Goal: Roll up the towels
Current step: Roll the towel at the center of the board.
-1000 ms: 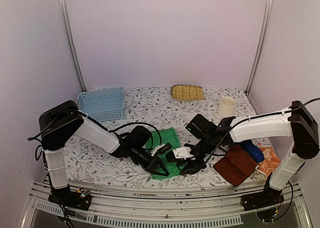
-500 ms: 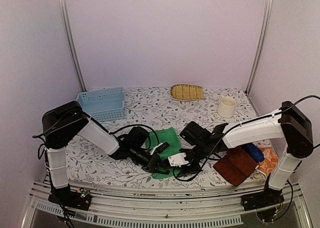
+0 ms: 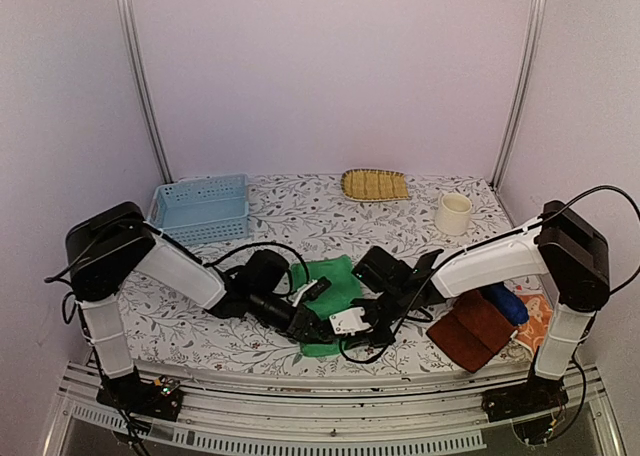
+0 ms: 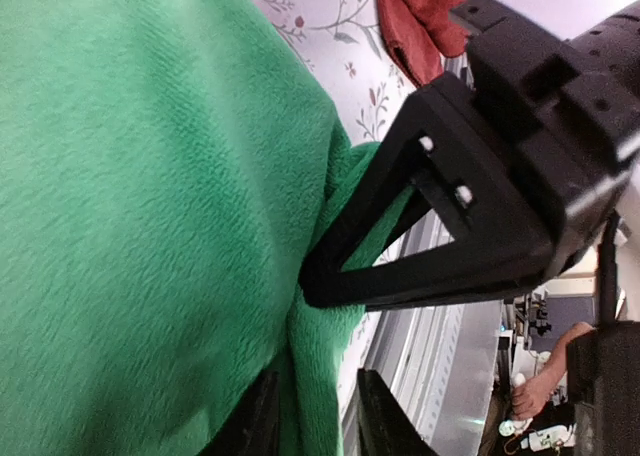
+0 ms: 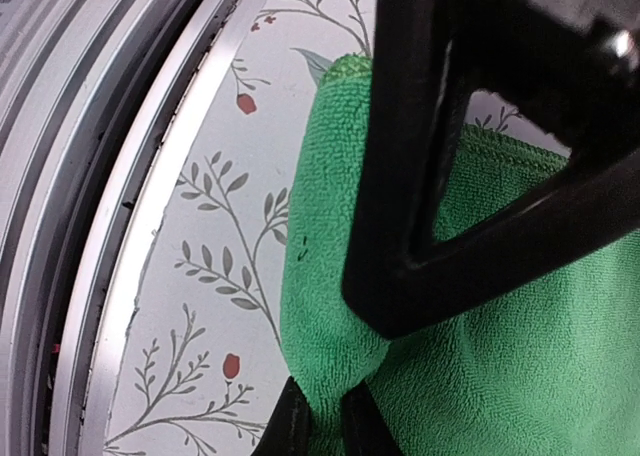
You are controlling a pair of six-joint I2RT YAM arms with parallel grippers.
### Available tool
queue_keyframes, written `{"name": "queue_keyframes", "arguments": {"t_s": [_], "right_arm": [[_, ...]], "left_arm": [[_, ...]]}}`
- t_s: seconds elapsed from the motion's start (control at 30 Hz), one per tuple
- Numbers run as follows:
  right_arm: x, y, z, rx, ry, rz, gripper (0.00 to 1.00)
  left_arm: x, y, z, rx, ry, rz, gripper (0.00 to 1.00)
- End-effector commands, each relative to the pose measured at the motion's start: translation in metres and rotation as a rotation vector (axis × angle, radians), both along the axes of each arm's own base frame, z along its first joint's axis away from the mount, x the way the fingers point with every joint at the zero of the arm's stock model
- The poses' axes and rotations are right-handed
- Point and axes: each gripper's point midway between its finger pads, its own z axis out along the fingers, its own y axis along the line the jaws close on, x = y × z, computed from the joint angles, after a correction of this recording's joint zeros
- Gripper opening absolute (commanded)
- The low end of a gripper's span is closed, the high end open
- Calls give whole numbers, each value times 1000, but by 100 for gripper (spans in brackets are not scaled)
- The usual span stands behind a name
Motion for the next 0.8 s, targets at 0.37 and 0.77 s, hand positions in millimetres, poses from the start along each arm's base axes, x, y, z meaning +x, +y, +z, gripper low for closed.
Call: {"name": "queue_keyframes", "arguments": {"t_s": [0.37,0.77], "right_arm": [[-41,-16,-1,-200,882,-95,4],[-25,-15,-32,-298,1026,-200,4]], "left_arm": [[-22,62,42,198,-924,84,35],[-49,5,33,283,-1250,-241,36]]}}
